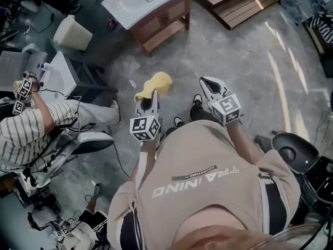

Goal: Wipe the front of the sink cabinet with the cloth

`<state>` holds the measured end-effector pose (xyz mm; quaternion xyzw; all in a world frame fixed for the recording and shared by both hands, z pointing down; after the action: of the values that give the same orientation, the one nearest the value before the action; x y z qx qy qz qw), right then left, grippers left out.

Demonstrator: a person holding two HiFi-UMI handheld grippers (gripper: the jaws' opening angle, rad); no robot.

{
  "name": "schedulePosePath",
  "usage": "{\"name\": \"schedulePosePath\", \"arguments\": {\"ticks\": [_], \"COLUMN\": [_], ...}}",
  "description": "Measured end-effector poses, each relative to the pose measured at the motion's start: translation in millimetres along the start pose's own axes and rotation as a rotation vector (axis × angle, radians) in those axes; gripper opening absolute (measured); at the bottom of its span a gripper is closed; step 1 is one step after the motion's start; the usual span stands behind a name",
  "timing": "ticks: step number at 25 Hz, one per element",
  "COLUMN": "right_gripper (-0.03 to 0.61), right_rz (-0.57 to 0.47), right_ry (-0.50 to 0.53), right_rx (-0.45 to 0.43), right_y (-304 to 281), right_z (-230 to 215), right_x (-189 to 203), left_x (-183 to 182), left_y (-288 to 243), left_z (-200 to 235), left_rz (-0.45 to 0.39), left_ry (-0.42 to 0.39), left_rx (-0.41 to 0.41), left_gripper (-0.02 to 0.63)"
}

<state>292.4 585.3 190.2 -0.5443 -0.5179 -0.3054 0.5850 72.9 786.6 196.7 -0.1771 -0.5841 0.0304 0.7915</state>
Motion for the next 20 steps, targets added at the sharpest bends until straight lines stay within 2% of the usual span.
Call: {"name": "schedulePosePath", "arguments": {"ticks": [6, 15, 20], "right_gripper": [0.012, 0.012, 0.012], "right_rz": [0.007, -0.046, -0.039], "right_ry": [0.039, -0.052, -0.039], "right_rx": [-0.053, -0.116, -0.149], "right_y": [-31, -67, -84], "right_z": [-51, -126, -147], "right_x": [-11, -29, -36], "left_x": [-30, -47, -51], "left_y": [-45, -100, -119], "left_z": [-6, -15, -17], "left_rz": [-0.017, -0.055, -0.034], "left_ry": [-0.012, 0.011, 0.03], "left_rx": [-0.056, -0.146, -0.18], "left_gripper": [0.04, 0.04, 0.04]}}
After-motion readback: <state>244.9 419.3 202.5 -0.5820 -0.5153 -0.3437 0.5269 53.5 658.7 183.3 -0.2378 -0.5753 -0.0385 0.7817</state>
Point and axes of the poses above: the fingertips, and each gripper's own axes: y backward along the fingers, z to its left, x out of its underside, the point moved 10 cm from there along y, backward along the fingers
